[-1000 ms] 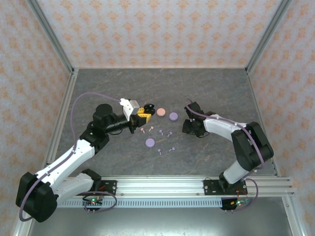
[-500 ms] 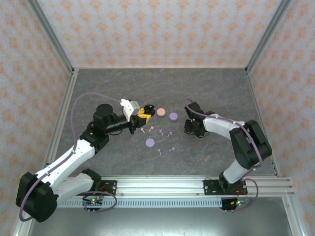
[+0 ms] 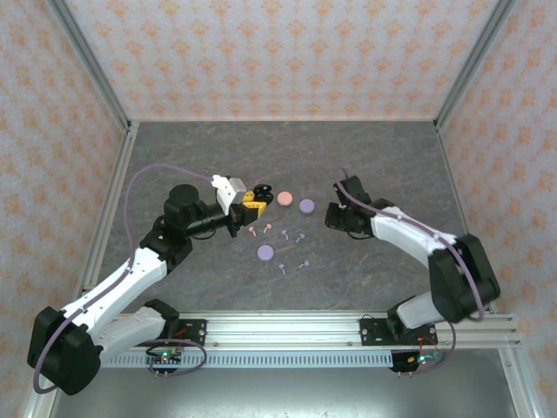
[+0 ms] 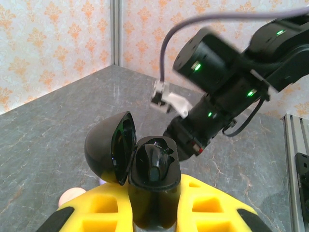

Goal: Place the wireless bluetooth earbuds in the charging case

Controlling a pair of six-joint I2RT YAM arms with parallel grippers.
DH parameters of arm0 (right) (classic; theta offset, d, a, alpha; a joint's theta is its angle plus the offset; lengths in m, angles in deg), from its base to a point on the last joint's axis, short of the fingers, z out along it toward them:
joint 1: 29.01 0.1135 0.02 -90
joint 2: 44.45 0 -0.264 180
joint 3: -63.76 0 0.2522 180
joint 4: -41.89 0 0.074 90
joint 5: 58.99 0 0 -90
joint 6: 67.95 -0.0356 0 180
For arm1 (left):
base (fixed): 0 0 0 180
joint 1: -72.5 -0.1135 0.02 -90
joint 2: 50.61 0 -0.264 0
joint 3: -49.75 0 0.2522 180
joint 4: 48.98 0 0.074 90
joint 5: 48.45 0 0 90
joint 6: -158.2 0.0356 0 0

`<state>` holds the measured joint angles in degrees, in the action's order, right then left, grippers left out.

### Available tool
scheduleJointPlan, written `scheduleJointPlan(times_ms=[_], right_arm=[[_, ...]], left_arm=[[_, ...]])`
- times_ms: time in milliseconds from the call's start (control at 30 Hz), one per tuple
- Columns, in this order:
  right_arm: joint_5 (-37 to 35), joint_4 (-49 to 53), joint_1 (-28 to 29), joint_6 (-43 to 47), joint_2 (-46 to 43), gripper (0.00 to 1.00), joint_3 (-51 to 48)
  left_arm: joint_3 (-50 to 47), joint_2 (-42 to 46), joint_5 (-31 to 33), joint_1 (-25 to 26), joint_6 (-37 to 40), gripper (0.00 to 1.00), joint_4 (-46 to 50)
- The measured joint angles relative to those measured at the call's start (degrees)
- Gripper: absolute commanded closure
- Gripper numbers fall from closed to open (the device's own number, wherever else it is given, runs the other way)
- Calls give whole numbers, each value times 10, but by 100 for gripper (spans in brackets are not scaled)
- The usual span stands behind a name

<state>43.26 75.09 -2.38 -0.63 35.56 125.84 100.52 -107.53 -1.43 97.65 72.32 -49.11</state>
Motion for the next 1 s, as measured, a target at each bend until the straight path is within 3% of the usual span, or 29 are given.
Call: scheduleJointPlan(times_ms=[200,333,600,1000], right_arm=[[7,-51,43,9,-127,79,9],[6,-94,90,17,-163,79,30],[-14,-175,180,56,-168,79,84],[-19,-236,221,84,-118,80,107]], left_arm=[[0,-5,0,0,-12,100,-19],[0,-10,0,0,-17,100,-26],[0,-13,0,7,-26,100,-36],[0,-14,0,7,-26,100,-36]])
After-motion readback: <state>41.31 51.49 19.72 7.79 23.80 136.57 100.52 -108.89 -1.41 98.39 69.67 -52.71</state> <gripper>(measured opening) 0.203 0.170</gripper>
